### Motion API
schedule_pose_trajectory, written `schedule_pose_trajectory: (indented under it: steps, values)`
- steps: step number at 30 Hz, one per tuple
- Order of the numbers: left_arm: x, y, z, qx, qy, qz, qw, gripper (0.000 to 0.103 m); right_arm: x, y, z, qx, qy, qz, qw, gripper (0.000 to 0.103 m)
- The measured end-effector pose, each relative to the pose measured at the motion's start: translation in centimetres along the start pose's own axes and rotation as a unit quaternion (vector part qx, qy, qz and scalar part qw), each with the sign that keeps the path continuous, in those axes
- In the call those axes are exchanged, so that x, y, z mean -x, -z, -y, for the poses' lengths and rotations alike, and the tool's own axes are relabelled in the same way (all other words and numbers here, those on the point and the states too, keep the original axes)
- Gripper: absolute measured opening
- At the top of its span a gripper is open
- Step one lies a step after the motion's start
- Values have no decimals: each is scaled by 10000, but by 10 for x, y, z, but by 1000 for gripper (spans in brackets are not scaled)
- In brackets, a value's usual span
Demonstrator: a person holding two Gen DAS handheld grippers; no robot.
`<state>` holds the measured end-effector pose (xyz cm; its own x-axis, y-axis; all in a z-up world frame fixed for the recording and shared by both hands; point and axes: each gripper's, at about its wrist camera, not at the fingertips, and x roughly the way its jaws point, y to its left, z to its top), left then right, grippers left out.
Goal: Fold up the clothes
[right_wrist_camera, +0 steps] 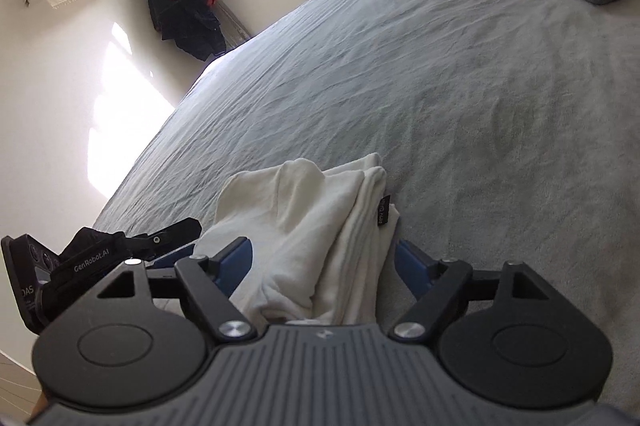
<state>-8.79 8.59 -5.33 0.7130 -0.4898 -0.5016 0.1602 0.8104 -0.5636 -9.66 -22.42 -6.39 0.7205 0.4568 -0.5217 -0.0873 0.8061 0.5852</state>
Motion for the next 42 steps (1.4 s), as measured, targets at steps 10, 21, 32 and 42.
schedule_pose_trajectory:
  steps: [10, 21, 32, 42]
  values:
    - [1, 38, 28, -796, -537, -83, 9953, 75, 1, 14, -30, 318, 354, -80, 9988, 85]
    - [13, 53, 26, -825, -653, -32, 9944, 80, -3, 30, -31, 642, 763, -343, 9944, 95]
    - [29, 58, 31, -1184, -627, -595, 9892, 94, 2, 43, -36, 894, 870, -662, 9900, 103]
    - [38, 57, 39, -1876, -873, -1072, 9725, 102, 4, 51, -45, 1322, 1083, -895, 9812, 103]
